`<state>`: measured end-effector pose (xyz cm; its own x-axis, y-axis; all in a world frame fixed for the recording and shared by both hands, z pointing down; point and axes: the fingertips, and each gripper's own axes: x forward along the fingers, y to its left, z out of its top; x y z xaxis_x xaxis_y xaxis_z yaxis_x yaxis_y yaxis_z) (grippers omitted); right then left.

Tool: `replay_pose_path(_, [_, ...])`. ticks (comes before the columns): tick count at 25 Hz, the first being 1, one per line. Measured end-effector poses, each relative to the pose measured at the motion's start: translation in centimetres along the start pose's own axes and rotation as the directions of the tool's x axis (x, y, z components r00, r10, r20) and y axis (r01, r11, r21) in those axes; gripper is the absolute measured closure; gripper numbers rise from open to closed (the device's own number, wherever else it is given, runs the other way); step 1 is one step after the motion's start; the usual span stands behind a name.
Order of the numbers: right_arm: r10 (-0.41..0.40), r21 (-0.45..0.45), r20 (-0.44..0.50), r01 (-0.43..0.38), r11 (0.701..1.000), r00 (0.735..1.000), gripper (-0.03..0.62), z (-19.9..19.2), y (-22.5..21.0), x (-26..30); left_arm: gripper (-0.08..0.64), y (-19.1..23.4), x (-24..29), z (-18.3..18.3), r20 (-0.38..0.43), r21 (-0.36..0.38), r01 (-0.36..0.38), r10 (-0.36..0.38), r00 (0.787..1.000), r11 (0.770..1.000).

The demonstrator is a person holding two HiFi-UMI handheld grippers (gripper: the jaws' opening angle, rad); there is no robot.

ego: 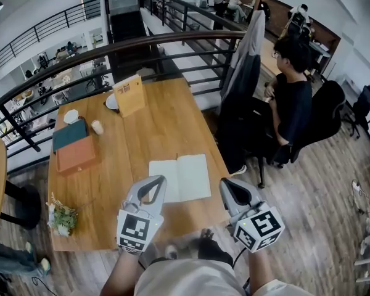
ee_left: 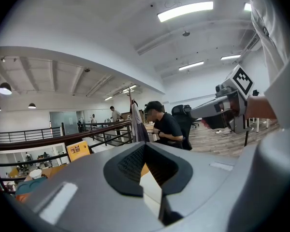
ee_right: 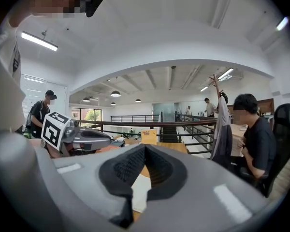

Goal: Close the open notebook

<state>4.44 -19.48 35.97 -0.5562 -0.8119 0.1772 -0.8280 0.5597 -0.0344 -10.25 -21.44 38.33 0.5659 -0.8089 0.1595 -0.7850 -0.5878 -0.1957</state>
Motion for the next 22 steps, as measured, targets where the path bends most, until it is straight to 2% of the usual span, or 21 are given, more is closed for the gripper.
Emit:
replay_pose_path(7, [-0.013,-0.012,-0.008,0.013,1.0,1.0,0.592,-0.7,-2.3,-0.4,0.558,-1.7,2.8,-0.5,-0.028,0.018,0.034,-0.033,0.999,0.999])
replay_pose_path(10, [-0.03,-0.004,-0.019,0.03,1.0,0.999,0.592,-1.4,-3.3,-0.8,0.531,-2.8,3.8,-1.1,-0.045,0.022,0.061,-0.06,0.997,0.998])
replay_pose_path(15, [-0.061,0.002,-0.036,0.061,0.998,0.997,0.592,-2.9,-4.5,-1.6,0.525,-4.4,4.9,-2.3,-0.074,0.037,0.101,-0.098,0.992,0.994])
replay_pose_path(22, [-0.058,0.024,-0.079,0.06,0.998,0.995,0.592,-5.3,-4.7,-1.2,0.512,-5.6,6.4,-4.3,-0.116,0.047,0.149,-0.143,0.983,0.988])
